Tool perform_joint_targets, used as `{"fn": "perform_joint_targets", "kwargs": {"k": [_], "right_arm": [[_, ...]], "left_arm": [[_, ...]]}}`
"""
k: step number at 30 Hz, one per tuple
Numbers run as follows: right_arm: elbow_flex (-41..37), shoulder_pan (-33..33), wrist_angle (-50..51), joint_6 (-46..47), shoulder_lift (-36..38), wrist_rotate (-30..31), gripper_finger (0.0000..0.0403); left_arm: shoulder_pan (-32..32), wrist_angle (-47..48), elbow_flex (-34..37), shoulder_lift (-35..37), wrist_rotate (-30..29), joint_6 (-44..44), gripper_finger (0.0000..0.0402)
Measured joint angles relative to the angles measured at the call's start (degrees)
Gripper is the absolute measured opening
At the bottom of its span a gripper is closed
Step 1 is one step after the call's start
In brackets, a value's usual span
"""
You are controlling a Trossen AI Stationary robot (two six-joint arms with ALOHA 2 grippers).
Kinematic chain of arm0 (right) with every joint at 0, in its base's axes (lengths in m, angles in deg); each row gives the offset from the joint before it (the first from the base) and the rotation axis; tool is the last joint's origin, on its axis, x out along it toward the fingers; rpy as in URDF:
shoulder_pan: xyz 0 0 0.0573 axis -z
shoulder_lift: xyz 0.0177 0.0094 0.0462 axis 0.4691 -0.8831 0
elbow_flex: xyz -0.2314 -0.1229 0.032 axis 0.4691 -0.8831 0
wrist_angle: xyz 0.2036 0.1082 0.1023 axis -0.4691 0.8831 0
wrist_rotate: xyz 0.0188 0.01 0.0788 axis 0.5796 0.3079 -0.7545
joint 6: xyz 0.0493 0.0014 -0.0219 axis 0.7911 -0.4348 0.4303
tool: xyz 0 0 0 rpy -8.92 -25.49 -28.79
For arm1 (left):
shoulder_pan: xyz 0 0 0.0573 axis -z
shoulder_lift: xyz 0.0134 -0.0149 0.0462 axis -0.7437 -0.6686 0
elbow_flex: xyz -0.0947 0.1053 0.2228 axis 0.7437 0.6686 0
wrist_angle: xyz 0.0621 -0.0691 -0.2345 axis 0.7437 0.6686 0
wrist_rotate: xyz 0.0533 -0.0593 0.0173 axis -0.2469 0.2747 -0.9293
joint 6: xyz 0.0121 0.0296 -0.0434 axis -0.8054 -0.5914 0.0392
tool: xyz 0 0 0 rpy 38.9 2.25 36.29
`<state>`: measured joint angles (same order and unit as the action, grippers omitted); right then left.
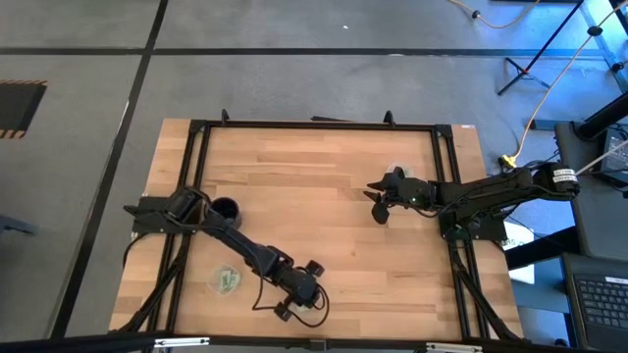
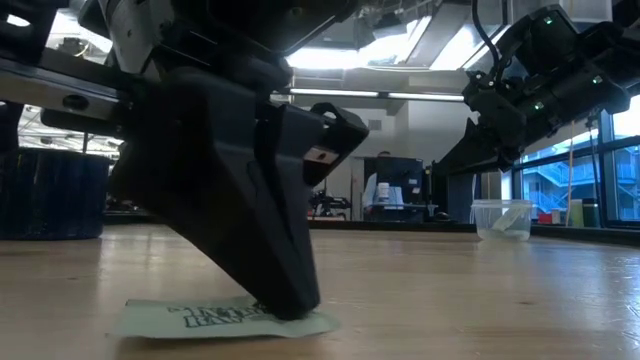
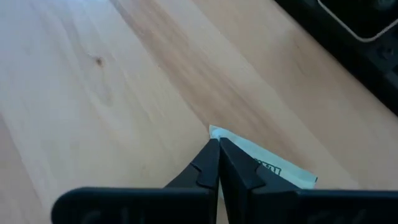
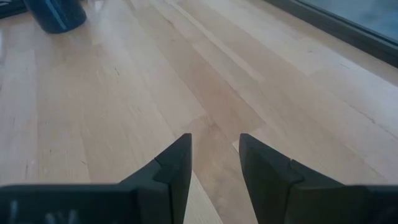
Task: Pick and place items into bin
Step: Put the light green stevia packet into the bottom transparent bin
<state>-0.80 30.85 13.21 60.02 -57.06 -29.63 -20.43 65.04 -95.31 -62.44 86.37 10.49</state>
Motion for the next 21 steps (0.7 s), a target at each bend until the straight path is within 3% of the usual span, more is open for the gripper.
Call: {"fn": "perform_joint_targets", "kwargs": {"k": [15,21], "right_arm": [[0.01,0.0,0.45,-0.08,0.0,0.0,0.0138],[0.01,0.01,2.06,-0.07,0.0,0.0,0.0138]], "left_arm": [[0.02,10.63,0.38,11.55,1.38,4.03,0.0003],[0.57,19.66,0.27,18.68,-0.87,11.21,0.0003]]}}
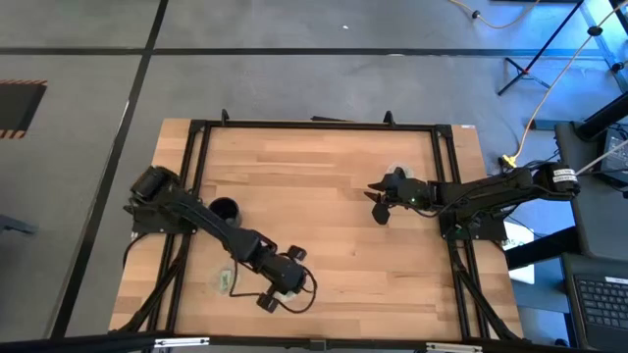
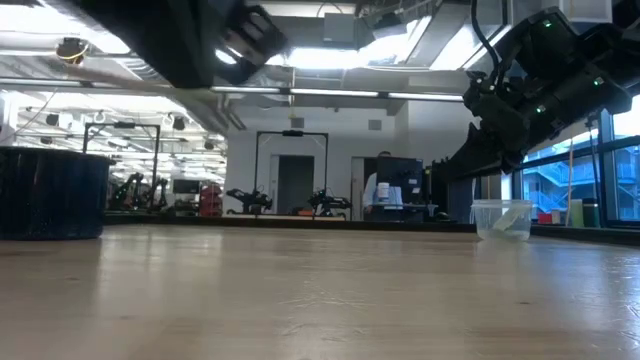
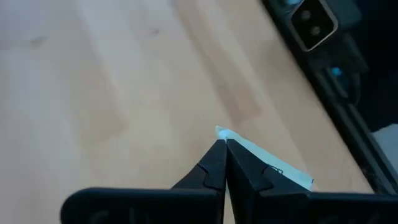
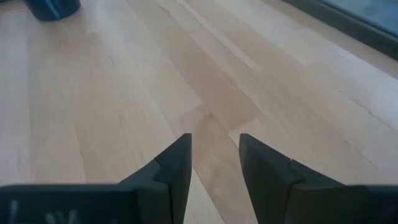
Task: Pick and place items into bin
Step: Put the light green stevia packet into the bottom transparent bin
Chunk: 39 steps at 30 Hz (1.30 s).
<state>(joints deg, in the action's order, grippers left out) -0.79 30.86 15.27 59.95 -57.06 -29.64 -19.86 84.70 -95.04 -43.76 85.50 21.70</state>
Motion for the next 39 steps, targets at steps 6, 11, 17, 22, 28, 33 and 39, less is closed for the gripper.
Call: {"fn": "perform_joint_targets", "kwargs": {"k": [6,11,17,22,28,33,39], "right_arm": [[-0.02,0.01,1.31,0.01,0.0,0.0,0.0138],[-0.02,0.01,1.21,0.01,0.0,0.0,0.0138],[-0.02,0.01,1.16,0.02,0.0,0.0,0.0138],[-0.02,-0.01,1.12,0.0,0.0,-0.01,0.0138],[-0.02,0.0,1.14,0.01,0.0,0.0,0.0138],[-0.02,0.01,1.2,0.04,0.0,0.0,0.0138],[-0.02,-0.01,1.22,0.2,0.0,0.0,0.0138]], "left_arm": [[3.95,11.04,-0.04,8.38,-10.81,8.03,0.0003],[8.57,15.4,0.47,14.38,-19.41,15.42,0.0003],[13.28,13.25,9.73,22.26,-25.52,27.06,0.0003],[16.93,8.39,19.56,28.9,-28.6,36.58,0.0003],[21.35,6.98,28.07,34.53,-32.29,47.29,0.0003],[25.61,6.33,31.86,35.25,-32.98,55.45,0.0003],[31.75,5.36,34.87,34.79,-36.2,64.56,0.0003]]}}
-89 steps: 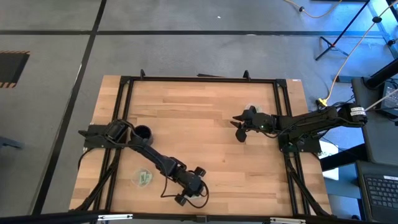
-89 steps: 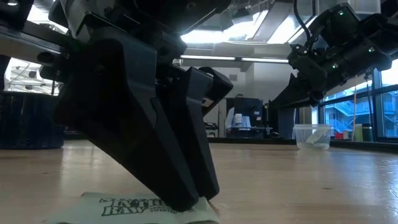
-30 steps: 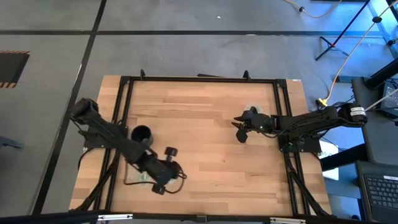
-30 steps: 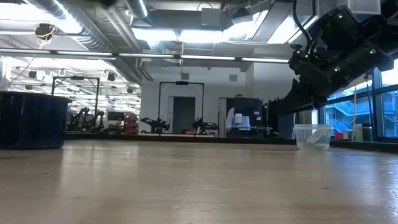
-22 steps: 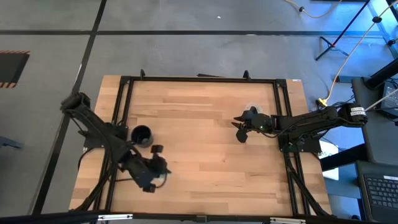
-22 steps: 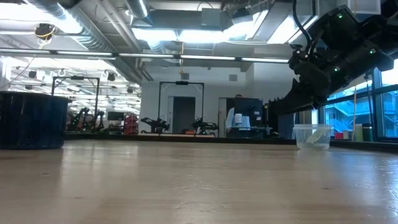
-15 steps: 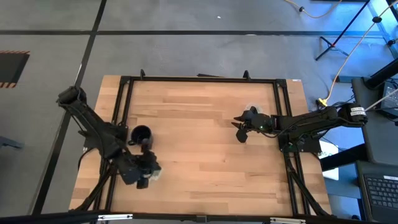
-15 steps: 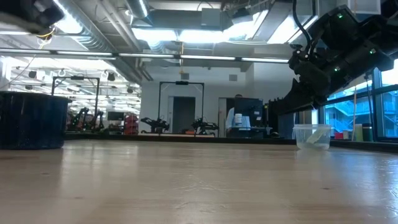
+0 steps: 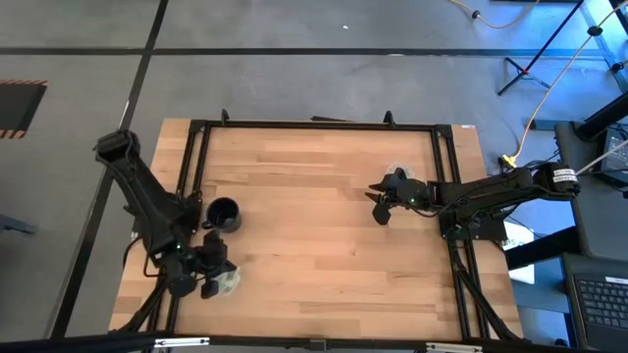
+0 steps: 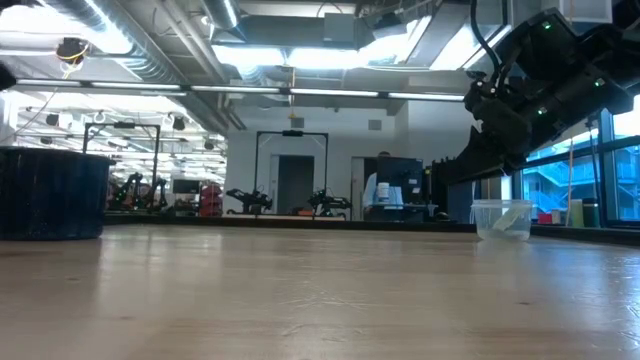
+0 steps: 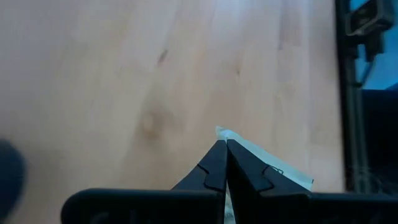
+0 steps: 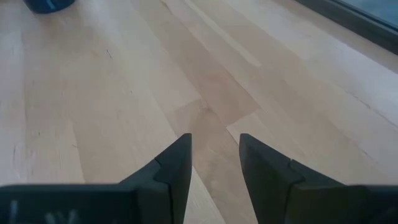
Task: Pick and place items into bin
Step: Put the light green stevia packet into the bottom transparent bin
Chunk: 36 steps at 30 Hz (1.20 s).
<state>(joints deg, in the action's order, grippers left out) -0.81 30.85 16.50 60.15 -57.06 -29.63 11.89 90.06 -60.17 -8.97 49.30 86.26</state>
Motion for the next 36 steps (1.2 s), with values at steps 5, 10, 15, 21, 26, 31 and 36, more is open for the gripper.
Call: {"fn": "perform_joint_targets", "kwargs": {"k": [5,10,15,21,26,31,36], "right_arm": [[0.0,0.01,0.07,1.3,0.0,0.0,0.0138],[0.0,0.0,0.07,1.52,0.0,-0.02,0.0138],[0.0,0.02,0.07,1.53,0.0,0.0,0.0138],[0.0,0.0,0.04,1.61,0.0,-0.02,0.0138],[0.0,0.0,0.06,2.86,0.0,0.0,0.0138],[0.0,0.02,0.04,2.82,0.0,0.0,0.0138],[0.0,0.01,0.04,2.78,0.0,-0.01,0.0138]], "left_arm": [[5.15,-3.36,1.54,-0.02,-4.29,4.6,0.0003],[6.97,-2.14,1.57,-2.61,-6.25,5.8,0.0003],[7.09,-2.18,1.57,-7.67,-4.5,7.08,0.0003],[7.11,-2.66,1.58,-13.03,-1.04,10.84,0.0003],[7.11,-2.42,1.57,-14.83,-0.55,14.17,0.0005],[7.11,-2.47,1.57,-14.82,-0.81,15.89,0.0018],[7.11,-2.66,1.57,-14.25,-0.76,16.05,0.004]]}}
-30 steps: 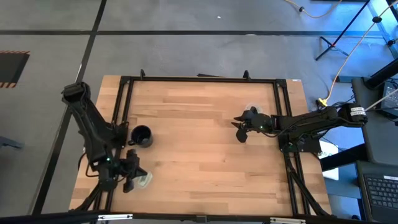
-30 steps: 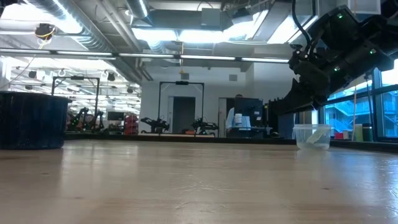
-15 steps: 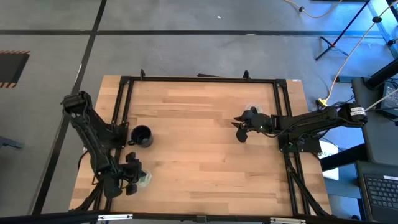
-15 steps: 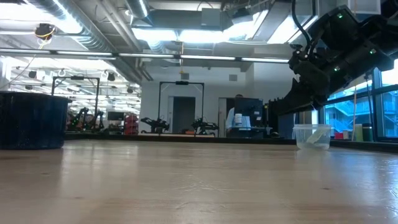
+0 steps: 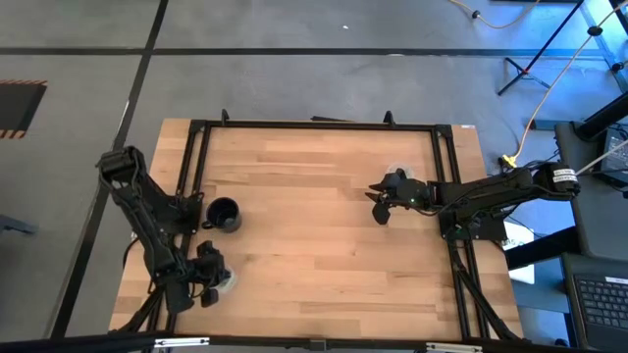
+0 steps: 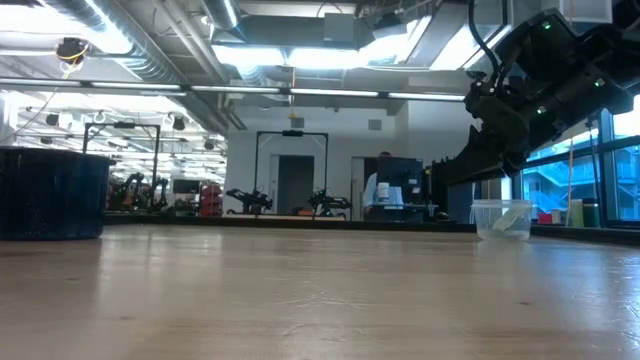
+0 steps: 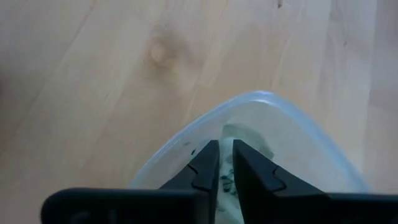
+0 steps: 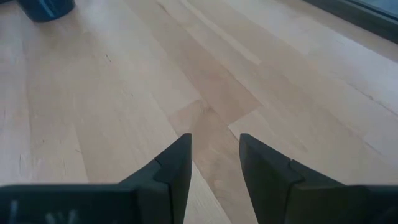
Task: Pick and place items into bin
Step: Put the light green stevia packet into the bottom transparent bin, then return to Home Position
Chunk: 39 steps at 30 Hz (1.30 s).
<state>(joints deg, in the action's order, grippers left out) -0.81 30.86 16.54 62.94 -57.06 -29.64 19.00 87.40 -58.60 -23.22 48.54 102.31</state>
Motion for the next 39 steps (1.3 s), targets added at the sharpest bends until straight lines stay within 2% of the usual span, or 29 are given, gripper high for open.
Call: {"fn": "perform_joint_targets", "kwargs": {"k": [8,15,17,21,23,27,30,35,39], "right_arm": [[0.0,-0.01,0.01,-0.21,0.0,0.0,0.0138],[0.0,0.01,0.0,-0.4,0.0,0.01,0.0138],[0.0,-0.01,-0.23,-0.4,0.0,0.01,0.0138],[0.68,0.0,-3.68,-0.93,0.04,-0.01,0.0138],[2.55,0.0,-4.1,-3.39,0.32,-0.05,0.0138],[6.4,0.02,-3.02,-11.04,1.83,-0.18,0.0138],[7.5,0.51,-2.16,-12.01,5.2,-0.21,0.0138],[7.48,2.55,10.29,-10.16,16.19,-0.03,0.0138],[7.45,3.12,19.27,-9.01,25.61,0.01,0.0138]], "left_arm": [[0.0,0.02,0.0,4.01,0.43,-0.07,0.0056],[0.0,0.0,0.0,11.37,-1.02,-1.3,0.0052],[-0.02,0.08,0.0,14.31,-4.66,-3.09,0.0052],[-1.2,0.11,0.0,21.7,-17.09,-8.54,0.0047],[-2.7,0.13,0.0,25.7,-21.46,-10.81,0.0043],[-7.95,0.22,0.0,32.16,-23.35,-20.74,0.0032],[-12.81,0.25,0.0,35.5,-24.58,-31.42,0.0024],[-19.92,0.81,0.0,43.01,-25.19,-46.35,0.0016],[-23.46,4.16,0.0,49.99,-25.51,-52.29,0.0015]]}}
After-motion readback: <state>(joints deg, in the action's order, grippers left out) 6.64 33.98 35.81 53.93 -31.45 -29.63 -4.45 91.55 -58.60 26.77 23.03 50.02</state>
